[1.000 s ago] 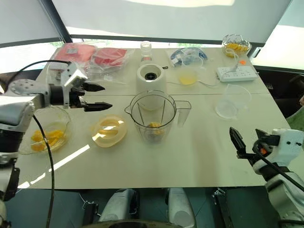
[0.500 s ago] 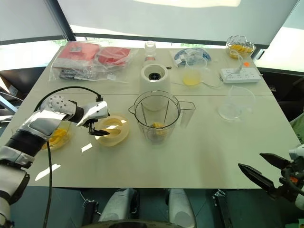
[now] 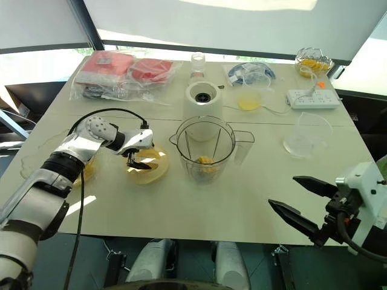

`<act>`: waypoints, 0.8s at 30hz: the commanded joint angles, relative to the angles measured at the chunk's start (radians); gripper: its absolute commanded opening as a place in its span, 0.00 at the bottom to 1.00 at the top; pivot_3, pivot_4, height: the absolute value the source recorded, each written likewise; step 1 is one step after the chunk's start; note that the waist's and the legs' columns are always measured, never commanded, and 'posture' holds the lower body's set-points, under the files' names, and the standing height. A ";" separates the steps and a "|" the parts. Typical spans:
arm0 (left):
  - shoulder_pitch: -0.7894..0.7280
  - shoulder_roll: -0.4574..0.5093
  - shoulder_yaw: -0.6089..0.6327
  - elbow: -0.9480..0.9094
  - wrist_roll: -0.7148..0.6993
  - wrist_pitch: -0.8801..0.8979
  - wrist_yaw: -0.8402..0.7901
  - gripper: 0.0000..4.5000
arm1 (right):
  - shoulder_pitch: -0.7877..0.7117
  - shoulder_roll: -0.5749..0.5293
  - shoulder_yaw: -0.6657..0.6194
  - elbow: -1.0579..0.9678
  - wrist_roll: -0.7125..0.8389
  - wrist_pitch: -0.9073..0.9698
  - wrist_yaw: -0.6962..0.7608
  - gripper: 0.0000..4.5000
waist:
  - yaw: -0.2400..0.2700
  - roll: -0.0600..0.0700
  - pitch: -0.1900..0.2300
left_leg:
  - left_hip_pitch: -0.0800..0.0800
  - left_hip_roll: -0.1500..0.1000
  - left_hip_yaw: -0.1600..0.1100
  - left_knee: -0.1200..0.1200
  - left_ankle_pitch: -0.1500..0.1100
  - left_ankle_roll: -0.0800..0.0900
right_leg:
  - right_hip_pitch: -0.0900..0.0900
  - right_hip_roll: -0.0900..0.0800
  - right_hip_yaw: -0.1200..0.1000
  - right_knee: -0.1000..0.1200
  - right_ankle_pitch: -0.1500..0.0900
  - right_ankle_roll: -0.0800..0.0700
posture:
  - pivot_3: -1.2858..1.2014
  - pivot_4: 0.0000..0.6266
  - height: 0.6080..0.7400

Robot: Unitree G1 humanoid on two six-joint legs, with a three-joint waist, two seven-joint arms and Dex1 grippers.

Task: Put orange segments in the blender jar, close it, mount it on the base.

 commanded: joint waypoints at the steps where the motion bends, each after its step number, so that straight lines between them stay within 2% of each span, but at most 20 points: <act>1: 0.008 -0.016 -0.028 0.066 0.052 -0.028 -0.019 1.00 | -0.014 -0.014 -0.009 -0.039 0.035 -0.024 -0.047 0.99 | -0.001 0.000 -0.001 | 0.001 0.000 0.000 0.000 0.000 0.000 | 0.001 0.000 0.000 0.000 0.000 0.000 | 0.52 0.24 1.00; 2: 0.006 -0.019 -0.027 0.071 0.055 -0.032 -0.024 1.00 | -0.015 -0.016 -0.003 -0.044 0.030 -0.025 -0.054 0.99 | -0.001 0.000 -0.002 | 0.002 0.000 0.000 0.000 0.000 0.000 | 0.002 0.000 0.000 0.000 0.000 0.000 | 0.52 0.24 1.00; 5: 0.007 -0.013 -0.043 0.083 0.092 -0.070 -0.019 0.81 | -0.024 -0.020 0.018 -0.045 0.021 -0.031 -0.071 1.00 | -0.001 0.000 -0.005 | 0.004 0.001 0.000 0.000 0.000 0.000 | 0.003 0.000 0.000 0.000 0.000 0.000 | 0.52 0.24 1.00; 8: 0.011 -0.008 -0.040 0.078 0.103 -0.082 -0.026 0.51 | -0.038 -0.024 0.037 -0.039 0.011 -0.033 -0.085 1.00 | -0.002 0.003 -0.012 | 0.005 0.001 0.000 0.000 0.000 0.000 | 0.005 0.000 0.000 0.001 0.000 0.000 | 0.52 0.24 1.00; 10: 0.014 -0.005 -0.032 0.071 0.106 -0.078 -0.026 0.25 | -0.046 -0.026 0.052 -0.038 0.006 -0.034 -0.092 1.00 | -0.001 0.003 -0.013 | 0.005 0.001 0.000 0.000 0.000 0.000 | 0.004 0.000 0.000 0.001 0.000 -0.001 | 0.52 0.24 1.00; 12: 0.015 0.000 -0.019 0.062 0.102 -0.071 -0.018 0.07 | -0.058 -0.029 0.076 -0.037 -0.002 -0.036 -0.102 1.00 | 0.000 0.004 -0.016 | 0.005 0.001 0.000 0.000 0.000 0.000 | 0.005 0.000 0.000 0.001 0.001 -0.002 | 0.52 0.24 1.00; 17: 0.010 0.020 0.033 -0.003 0.073 -0.024 -0.019 0.05 | -0.082 -0.030 0.126 -0.031 -0.031 -0.039 -0.113 1.00 | -0.001 0.004 -0.016 | 0.005 0.001 0.000 0.001 0.000 0.000 | 0.004 0.000 0.000 0.001 0.001 -0.002 | 0.52 0.24 1.00; 19: 0.007 0.050 0.081 -0.115 0.020 0.034 -0.073 0.05 | -0.090 -0.024 0.152 -0.022 -0.055 -0.043 -0.110 1.00 | -0.001 0.003 -0.015 | 0.004 0.001 0.000 0.001 0.000 0.000 | 0.003 0.000 0.000 0.001 0.001 -0.002 | 0.52 0.24 1.00; 22: -0.080 0.100 0.155 -0.272 -0.049 0.150 -0.150 0.05 | -0.119 -0.008 0.218 0.007 -0.094 -0.055 -0.116 1.00 | -0.002 -0.005 -0.011 | 0.000 0.002 -0.001 0.001 0.000 0.000 | -0.001 0.001 0.000 0.001 0.001 -0.002 | 0.52 0.24 1.00; 24: -0.165 0.106 0.208 -0.313 -0.122 0.230 -0.205 0.05 | -0.136 0.002 0.262 0.029 -0.126 -0.066 -0.113 1.00 | 0.003 -0.006 -0.010 | -0.006 0.002 -0.002 0.002 0.000 0.000 | -0.004 0.001 -0.001 0.001 0.001 -0.002 | 0.52 0.24 1.00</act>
